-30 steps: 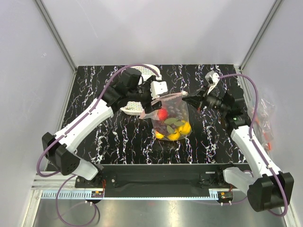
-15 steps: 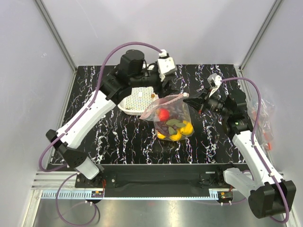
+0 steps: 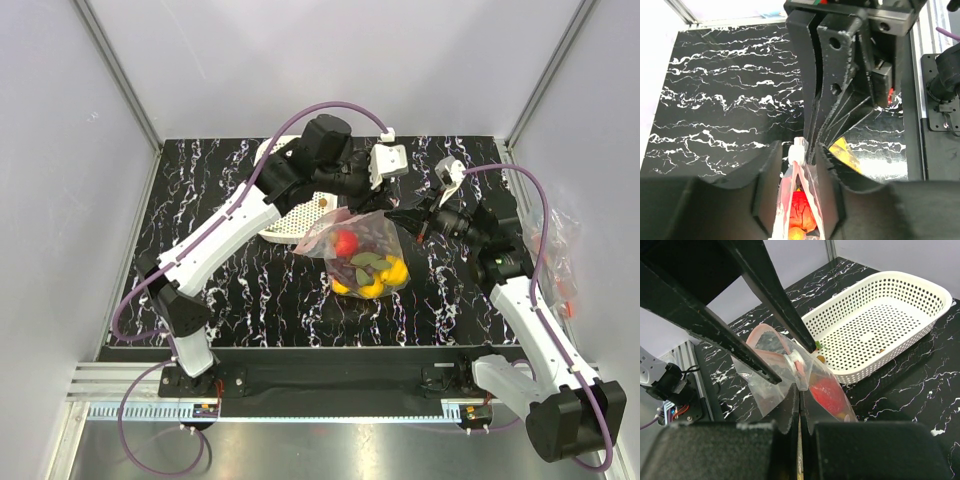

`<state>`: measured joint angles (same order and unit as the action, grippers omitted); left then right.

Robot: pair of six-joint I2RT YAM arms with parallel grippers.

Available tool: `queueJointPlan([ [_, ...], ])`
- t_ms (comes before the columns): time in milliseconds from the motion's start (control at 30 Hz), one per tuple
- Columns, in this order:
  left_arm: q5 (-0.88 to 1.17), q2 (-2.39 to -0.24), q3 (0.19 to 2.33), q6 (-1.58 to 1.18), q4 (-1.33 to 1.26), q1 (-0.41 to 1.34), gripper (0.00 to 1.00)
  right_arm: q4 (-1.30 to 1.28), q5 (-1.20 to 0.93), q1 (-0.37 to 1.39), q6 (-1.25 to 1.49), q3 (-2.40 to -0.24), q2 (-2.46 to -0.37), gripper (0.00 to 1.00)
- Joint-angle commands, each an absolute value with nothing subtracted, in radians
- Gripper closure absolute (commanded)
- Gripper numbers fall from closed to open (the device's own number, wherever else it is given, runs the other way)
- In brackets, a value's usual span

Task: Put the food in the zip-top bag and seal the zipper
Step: Adjust the zipper on the food storage bag, then zip the zipper food storage bag at the center of the board.

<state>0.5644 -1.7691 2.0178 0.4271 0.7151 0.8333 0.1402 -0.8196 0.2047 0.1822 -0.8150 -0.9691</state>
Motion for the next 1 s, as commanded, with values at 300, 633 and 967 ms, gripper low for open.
queueJointPlan([
  [300, 0.541, -1.784, 2.083, 0.443, 0.730, 0.839, 0.80, 0.163, -0.804, 0.221, 0.167, -0.856, -0.953, 1.00],
  [633, 0.565, -1.792, 2.098, 0.456, 0.773, 0.839, 0.90, 0.161, -0.801, 0.219, 0.166, -0.854, -0.943, 1.00],
  [967, 0.496, -1.740, 2.030, 0.440, 0.743, 0.839, 1.00, 0.190, -0.735, 0.221, 0.187, -0.831, -0.913, 1.00],
])
